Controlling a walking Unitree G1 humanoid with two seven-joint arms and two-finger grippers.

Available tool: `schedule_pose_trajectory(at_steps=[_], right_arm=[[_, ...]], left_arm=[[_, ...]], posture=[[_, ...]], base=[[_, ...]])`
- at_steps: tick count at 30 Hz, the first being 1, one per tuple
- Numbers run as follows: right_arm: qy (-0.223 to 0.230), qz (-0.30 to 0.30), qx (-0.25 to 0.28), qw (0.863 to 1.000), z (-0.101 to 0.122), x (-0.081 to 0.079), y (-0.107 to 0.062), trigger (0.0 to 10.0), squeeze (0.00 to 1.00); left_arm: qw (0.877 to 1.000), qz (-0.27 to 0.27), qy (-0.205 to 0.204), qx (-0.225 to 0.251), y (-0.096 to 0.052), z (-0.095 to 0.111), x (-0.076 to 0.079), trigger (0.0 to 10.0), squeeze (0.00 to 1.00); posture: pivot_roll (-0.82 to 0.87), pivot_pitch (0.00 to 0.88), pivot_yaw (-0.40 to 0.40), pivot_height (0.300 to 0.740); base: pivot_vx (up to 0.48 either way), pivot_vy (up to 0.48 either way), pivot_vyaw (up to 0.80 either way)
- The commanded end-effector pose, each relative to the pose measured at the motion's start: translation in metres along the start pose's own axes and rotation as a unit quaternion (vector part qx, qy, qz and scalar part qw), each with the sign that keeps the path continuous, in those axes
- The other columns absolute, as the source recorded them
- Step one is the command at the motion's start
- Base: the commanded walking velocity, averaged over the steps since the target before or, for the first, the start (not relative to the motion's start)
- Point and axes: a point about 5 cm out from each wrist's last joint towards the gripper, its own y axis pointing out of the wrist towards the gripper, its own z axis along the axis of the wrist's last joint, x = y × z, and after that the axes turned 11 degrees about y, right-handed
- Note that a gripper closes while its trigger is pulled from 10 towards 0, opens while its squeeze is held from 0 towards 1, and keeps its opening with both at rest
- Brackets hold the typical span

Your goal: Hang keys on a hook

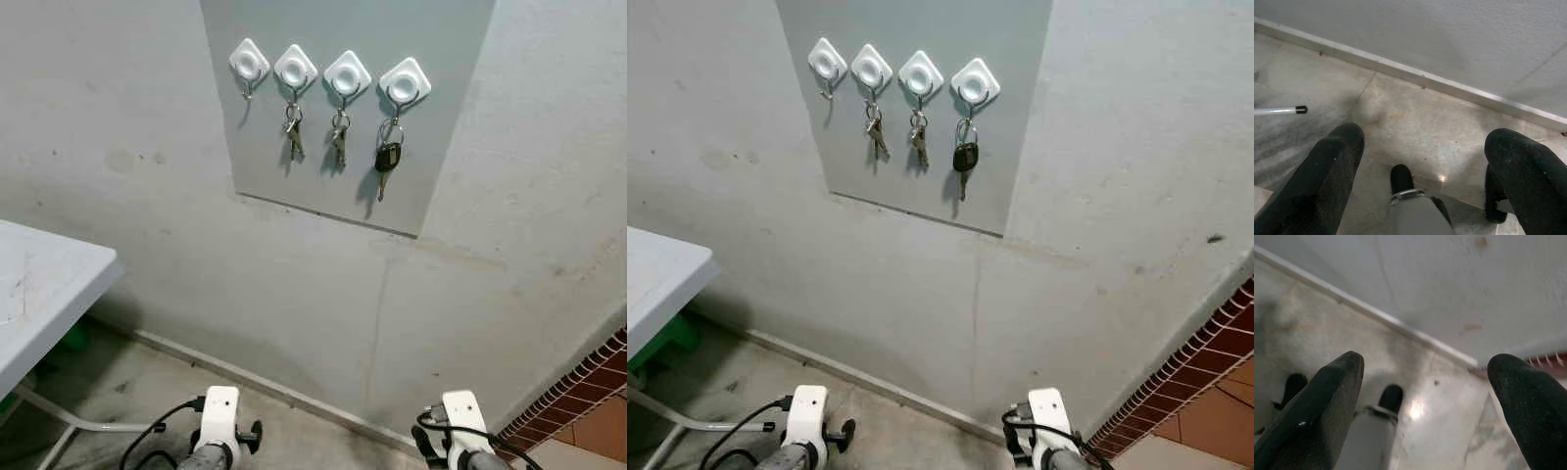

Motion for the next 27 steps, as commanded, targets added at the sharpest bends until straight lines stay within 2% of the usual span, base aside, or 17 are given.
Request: schedule_pose_trajectory(at_steps=[1, 13, 23, 27], right_arm=[[0.009, -0.011, -0.011, 1.0, -0.005, 0.005, -0.002, 10.0, 0.0], [0.044, -0.026, -0.016, 0.999, -0.014, 0.004, -0.003, 10.0, 0.0], [0.056, -0.029, -0.018, 0.998, -0.017, 0.0, -0.003, 10.0, 0.0], [0.053, -0.034, -0.022, 0.998, -0.019, 0.001, -0.004, 10.0, 0.0]], left_arm=[[1.0, 0.007, -0.001, -0.009, -0.002, -0.007, -0.004, 10.0, 0.0], [1.0, 0.025, 0.016, -0.005, -0.005, -0.012, -0.012, 10.0, 0.0], [0.998, 0.044, 0.052, 0.008, -0.001, 0.002, -0.017, 10.0, 0.0], [0.999, 0.024, 0.032, 0.004, 0.0, 0.001, -0.015, 10.0, 0.0]], posture=[[-0.04, 0.0, 0.015, 0.74], [-0.07, 0.0, 0.029, 0.74], [-0.07, 0.0, 0.041, 0.74], [-0.07, 0.0, 0.043, 0.74]], base=[[0.0, 0.0, 0.0], [0.0, 0.0, 0.0], [0.0, 0.0, 0.0], [0.0, 0.0, 0.0]])
